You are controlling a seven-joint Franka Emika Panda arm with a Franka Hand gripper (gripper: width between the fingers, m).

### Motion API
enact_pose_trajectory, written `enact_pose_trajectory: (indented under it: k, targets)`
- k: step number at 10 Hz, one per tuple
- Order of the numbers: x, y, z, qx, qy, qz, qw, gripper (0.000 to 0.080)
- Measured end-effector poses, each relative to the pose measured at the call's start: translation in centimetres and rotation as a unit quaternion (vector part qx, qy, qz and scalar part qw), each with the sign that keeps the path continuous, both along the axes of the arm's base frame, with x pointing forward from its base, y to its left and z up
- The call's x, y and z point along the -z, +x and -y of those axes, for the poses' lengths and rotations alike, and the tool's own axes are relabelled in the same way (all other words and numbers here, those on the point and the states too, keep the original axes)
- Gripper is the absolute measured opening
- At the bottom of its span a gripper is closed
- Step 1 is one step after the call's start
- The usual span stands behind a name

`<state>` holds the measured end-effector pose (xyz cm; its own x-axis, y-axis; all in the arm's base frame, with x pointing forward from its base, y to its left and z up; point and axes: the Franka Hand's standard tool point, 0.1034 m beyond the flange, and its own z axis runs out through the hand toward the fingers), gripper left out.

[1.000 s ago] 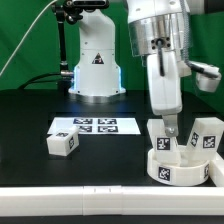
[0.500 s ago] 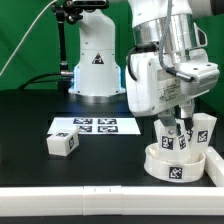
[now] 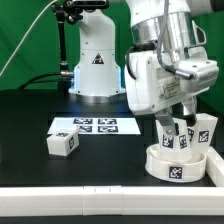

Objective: Assemble stool

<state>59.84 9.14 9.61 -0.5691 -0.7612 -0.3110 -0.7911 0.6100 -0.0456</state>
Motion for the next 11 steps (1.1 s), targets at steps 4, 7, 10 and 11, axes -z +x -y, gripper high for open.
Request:
enact_pose_trajectory:
  k: [4,7,10,11]
  targets:
    - [-1.9,0.7,-0.1,-0.102,-0.021,0.040,0.994,0.0648]
    - [-1.9,0.7,-0.1,-0.202,-0.047,0.062,0.976,0.0649]
    - [-2.4,1.2,-0.2,-0.429,-0.087,0.075,0.896,0.0649]
    - [-2.4,1.3,-0.3,-0.462,-0.094,0.081,0.878,0.0649]
